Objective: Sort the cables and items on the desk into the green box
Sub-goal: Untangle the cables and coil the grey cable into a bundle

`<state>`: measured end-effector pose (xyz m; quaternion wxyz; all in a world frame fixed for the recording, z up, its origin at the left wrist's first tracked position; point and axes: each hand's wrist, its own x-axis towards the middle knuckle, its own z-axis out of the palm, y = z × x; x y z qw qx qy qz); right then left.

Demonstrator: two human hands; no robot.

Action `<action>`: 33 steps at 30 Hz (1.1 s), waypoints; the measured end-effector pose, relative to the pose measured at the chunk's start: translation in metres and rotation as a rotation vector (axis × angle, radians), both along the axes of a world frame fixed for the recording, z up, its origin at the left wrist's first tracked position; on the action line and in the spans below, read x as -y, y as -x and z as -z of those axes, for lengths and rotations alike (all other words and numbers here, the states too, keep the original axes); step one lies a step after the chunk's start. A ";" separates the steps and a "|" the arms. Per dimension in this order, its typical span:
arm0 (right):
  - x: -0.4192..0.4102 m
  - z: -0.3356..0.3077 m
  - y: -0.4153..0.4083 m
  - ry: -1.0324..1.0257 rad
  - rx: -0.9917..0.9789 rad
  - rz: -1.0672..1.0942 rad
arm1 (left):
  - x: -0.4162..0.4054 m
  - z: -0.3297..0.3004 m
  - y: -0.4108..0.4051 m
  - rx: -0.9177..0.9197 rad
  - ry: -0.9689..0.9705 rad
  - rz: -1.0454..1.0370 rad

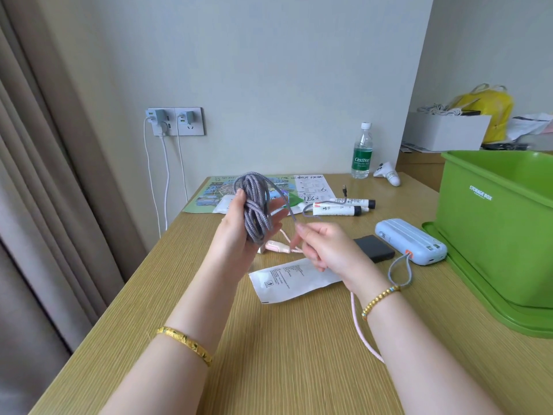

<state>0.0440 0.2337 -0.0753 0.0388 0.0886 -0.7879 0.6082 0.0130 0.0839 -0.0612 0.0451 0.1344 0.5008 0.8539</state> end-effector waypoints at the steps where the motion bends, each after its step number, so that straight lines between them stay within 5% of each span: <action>1: -0.001 -0.001 0.000 0.034 -0.003 0.034 | -0.001 0.000 -0.001 -0.006 0.006 0.017; 10: 0.006 -0.002 -0.005 -0.145 0.041 -0.143 | -0.002 0.001 0.005 0.036 -0.108 -0.134; 17: -0.006 0.006 0.009 -0.221 -0.013 0.032 | 0.016 -0.004 0.022 0.116 -0.101 -0.401; 23: -0.017 0.022 0.018 -0.731 -0.219 0.449 | 0.017 0.003 0.026 0.009 0.313 -0.580; 33: -0.008 0.008 0.010 -0.392 -0.594 0.533 | -0.002 0.013 0.016 -0.212 0.952 -0.473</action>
